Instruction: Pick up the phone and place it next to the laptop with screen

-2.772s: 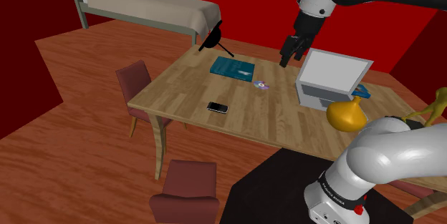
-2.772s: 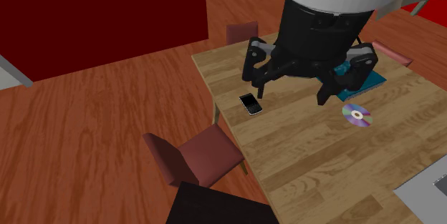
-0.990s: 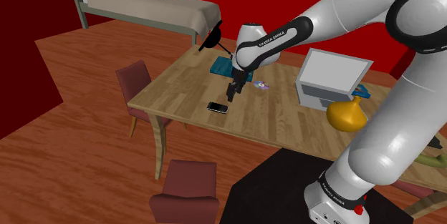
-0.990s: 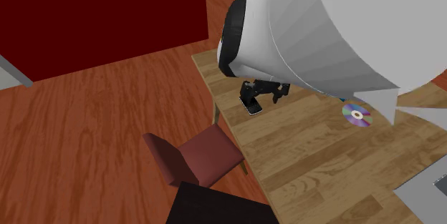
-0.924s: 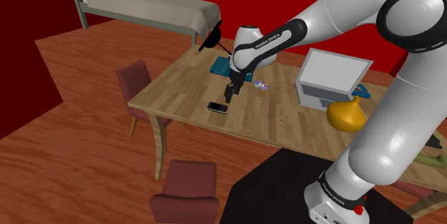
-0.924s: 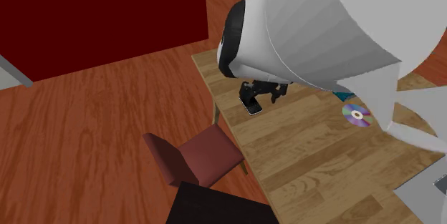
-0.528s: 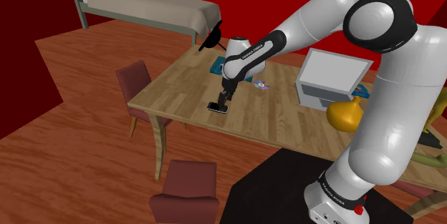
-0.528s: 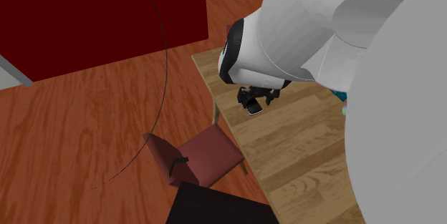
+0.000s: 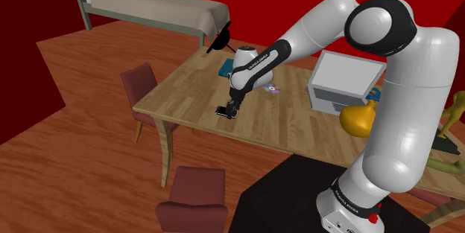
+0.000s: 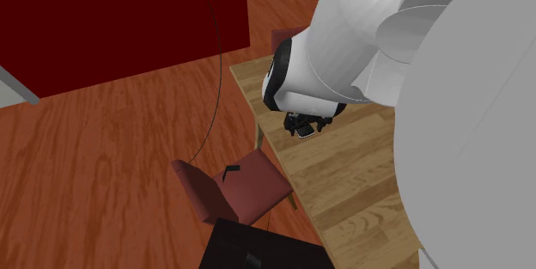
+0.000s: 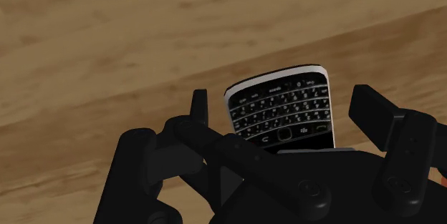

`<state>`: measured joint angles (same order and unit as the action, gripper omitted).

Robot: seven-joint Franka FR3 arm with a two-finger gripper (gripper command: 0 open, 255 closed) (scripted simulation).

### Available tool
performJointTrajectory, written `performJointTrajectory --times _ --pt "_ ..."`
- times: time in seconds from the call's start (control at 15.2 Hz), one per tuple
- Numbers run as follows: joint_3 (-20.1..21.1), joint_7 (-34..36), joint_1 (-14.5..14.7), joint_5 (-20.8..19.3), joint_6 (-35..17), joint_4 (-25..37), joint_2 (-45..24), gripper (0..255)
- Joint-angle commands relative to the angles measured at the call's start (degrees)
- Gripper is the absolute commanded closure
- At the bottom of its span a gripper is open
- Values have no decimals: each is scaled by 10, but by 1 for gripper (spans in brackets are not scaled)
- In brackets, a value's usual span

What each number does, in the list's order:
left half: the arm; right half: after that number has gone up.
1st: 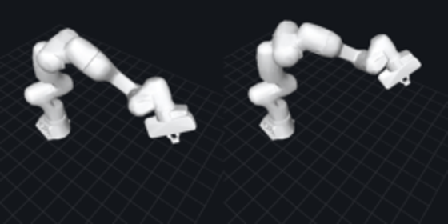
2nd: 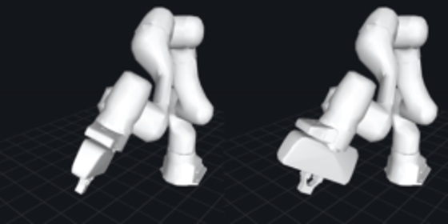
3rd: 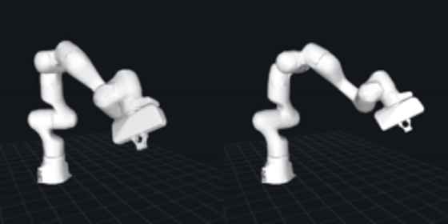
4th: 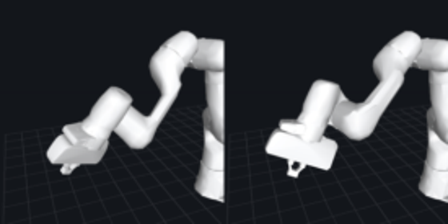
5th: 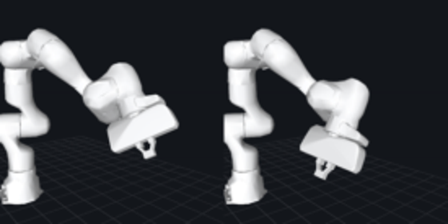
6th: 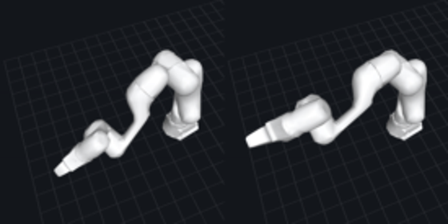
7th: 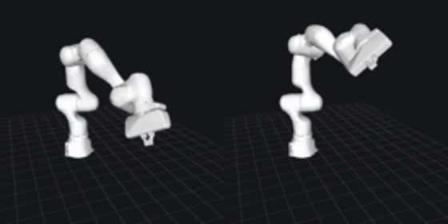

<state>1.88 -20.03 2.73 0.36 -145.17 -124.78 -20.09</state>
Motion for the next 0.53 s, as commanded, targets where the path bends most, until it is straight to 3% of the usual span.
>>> performJointTrajectory --times 0.0,0.26,0.33,0.46 --pt "0 0 0 0 -1 0 -1 0" --pt "0 0 0 0 -1 0 -1 0" --pt "0 0 0 0 -1 0 -1 255" --pt "0 0 0 0 -1 0 -1 255"
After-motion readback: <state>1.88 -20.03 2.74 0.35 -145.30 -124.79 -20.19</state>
